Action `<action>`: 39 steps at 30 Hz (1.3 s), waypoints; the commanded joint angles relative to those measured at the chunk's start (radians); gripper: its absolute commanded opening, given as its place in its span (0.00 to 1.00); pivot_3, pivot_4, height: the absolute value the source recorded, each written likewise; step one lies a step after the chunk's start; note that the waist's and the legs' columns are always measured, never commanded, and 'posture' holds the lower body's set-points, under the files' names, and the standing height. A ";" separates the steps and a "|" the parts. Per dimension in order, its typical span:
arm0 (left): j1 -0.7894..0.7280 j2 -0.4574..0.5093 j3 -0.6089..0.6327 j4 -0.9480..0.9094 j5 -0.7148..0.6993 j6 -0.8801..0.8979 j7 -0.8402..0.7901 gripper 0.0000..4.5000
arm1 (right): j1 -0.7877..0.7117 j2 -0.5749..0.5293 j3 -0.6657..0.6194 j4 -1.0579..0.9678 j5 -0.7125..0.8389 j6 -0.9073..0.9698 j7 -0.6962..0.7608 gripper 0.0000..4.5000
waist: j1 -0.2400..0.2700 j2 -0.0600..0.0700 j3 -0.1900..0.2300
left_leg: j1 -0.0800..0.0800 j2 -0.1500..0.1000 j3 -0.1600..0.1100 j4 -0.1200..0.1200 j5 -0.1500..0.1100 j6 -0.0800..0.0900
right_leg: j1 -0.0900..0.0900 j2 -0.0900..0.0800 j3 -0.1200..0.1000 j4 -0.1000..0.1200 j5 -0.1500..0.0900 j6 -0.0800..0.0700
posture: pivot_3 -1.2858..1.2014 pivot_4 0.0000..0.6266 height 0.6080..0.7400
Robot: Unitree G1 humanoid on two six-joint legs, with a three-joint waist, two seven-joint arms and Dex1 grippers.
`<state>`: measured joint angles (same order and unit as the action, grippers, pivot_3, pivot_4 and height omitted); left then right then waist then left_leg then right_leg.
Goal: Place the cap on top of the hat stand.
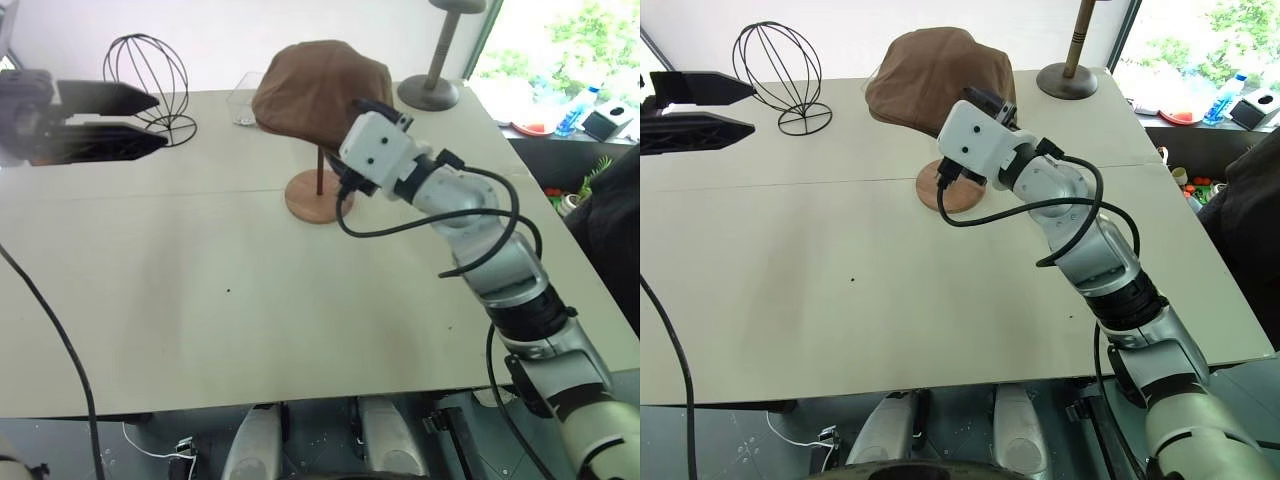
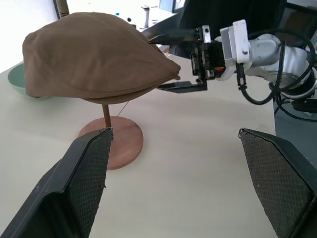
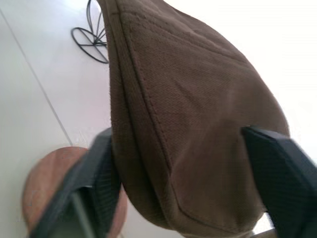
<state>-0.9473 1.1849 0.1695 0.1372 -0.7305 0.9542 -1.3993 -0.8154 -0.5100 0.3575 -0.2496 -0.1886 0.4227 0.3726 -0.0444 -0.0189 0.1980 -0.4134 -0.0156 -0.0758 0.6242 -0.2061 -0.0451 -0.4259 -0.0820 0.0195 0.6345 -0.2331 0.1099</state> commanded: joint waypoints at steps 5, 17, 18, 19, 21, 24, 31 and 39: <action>-0.013 0.001 0.018 -0.017 -0.004 -0.007 0.017 0.95 | -0.001 -0.006 -0.037 0.013 -0.082 -0.179 0.006 0.24 | 0.000 0.000 0.000 | 0.000 0.000 0.000 0.000 0.000 0.000 | 0.000 0.000 0.000 0.000 0.000 0.000 | 0.52 0.24 1.00; 0.013 -0.018 0.037 -0.034 -0.008 -0.019 0.051 0.95 | -0.091 -0.082 -0.053 0.325 -0.110 -0.727 0.057 0.24 | -0.001 0.000 0.000 | 0.000 0.000 0.000 0.000 0.000 0.000 | 0.000 0.000 0.000 0.000 0.000 0.000 | 0.52 0.24 1.00; 0.014 -0.018 0.039 -0.035 -0.009 -0.020 0.054 0.95 | -0.099 -0.085 -0.053 0.357 -0.114 -0.757 0.061 0.24 | -0.002 0.000 0.000 | 0.000 0.000 0.000 0.000 0.000 0.000 | 0.000 0.000 0.000 0.000 0.000 0.000 | 0.52 0.24 1.00; 0.015 -0.018 0.042 -0.039 -0.010 -0.019 0.058 0.95 | -0.107 -0.091 -0.057 0.387 -0.113 -0.785 0.068 0.24 | -0.001 0.000 0.000 | 0.000 0.000 0.000 0.000 0.000 0.000 | 0.000 0.000 0.000 0.000 0.000 0.000 | 0.52 0.24 1.00; 0.015 -0.019 0.048 -0.045 -0.015 -0.014 0.067 0.95 | -0.116 -0.101 -0.070 0.426 -0.099 -0.826 0.087 0.18 | -0.001 0.000 0.000 | 0.000 0.000 0.000 0.000 0.000 0.000 | 0.000 0.000 0.000 0.000 0.000 0.000 | 0.52 0.24 1.00; 0.015 -0.019 0.052 -0.047 -0.016 -0.014 0.077 0.95 | -0.117 -0.103 -0.087 0.447 -0.081 -0.846 0.105 0.01 | -0.001 0.000 0.000 | 0.000 0.000 0.000 0.000 0.000 0.000 | 0.000 0.000 0.000 0.000 0.000 0.000 | 0.52 0.24 1.00; 0.013 -0.023 0.049 -0.038 -0.009 -0.025 0.087 0.95 | -0.110 -0.107 -0.128 0.489 -0.070 -0.896 0.121 0.01 | 0.000 0.000 0.000 | 0.000 0.000 0.000 0.000 0.000 0.000 | 0.000 0.000 0.000 0.000 0.000 0.000 | 0.52 0.24 1.00; -0.009 -0.040 0.045 -0.024 -0.008 -0.028 0.106 0.95 | -0.087 -0.074 -0.140 0.492 -0.033 -0.859 0.151 0.01 | -0.001 0.000 0.000 | 0.000 0.000 0.000 0.000 0.000 0.000 | 0.000 0.000 0.000 0.000 0.000 0.000 | 0.52 0.24 1.00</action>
<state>-0.9273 1.1338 0.1811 0.1166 -0.7326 0.9439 -1.2953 -0.9025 -0.5884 0.2531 0.2698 -0.2485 -0.4500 0.5176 -0.0453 -0.0190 0.1980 -0.4133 -0.0156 -0.0759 0.6243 -0.2061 -0.0452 -0.4257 -0.0819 0.0198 0.6348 -0.2330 0.1099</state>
